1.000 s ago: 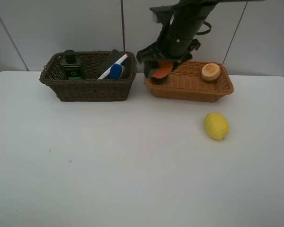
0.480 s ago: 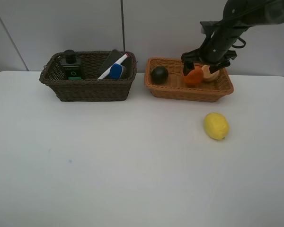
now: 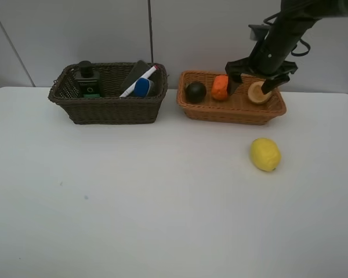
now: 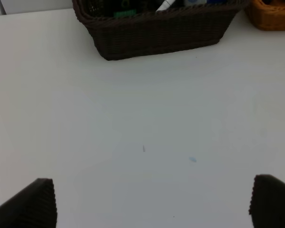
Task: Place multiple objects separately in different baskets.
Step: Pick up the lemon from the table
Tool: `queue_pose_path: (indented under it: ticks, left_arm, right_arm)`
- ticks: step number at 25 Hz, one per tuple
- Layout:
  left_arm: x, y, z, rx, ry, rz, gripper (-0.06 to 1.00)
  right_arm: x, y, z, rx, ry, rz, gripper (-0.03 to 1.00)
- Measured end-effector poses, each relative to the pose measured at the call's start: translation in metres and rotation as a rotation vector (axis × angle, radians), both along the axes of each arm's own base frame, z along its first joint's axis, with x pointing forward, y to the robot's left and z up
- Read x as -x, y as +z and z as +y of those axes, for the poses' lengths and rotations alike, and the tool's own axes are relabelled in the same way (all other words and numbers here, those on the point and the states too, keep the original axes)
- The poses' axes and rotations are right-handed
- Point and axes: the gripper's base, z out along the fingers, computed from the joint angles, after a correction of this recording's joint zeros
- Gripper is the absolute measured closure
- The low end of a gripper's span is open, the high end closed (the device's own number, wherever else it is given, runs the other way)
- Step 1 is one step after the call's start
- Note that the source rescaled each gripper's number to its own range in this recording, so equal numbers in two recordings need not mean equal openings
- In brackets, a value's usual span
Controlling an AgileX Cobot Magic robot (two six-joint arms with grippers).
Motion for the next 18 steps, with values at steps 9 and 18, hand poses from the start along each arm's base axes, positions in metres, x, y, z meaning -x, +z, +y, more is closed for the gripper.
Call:
queue_pose_path:
  ticks: [9, 18]
  left_arm:
    - [0.0, 0.0, 0.0, 0.0, 0.0, 0.0, -0.06]
    - [0.0, 0.0, 0.0, 0.0, 0.0, 0.0, -0.06]
  right_arm:
    - [0.025, 0.017, -0.008, 0.043, -0.089, 0.168, -0.03]
    - [0.069, -0.016, -0.016, 0.074, -0.097, 0.349, -0.03]
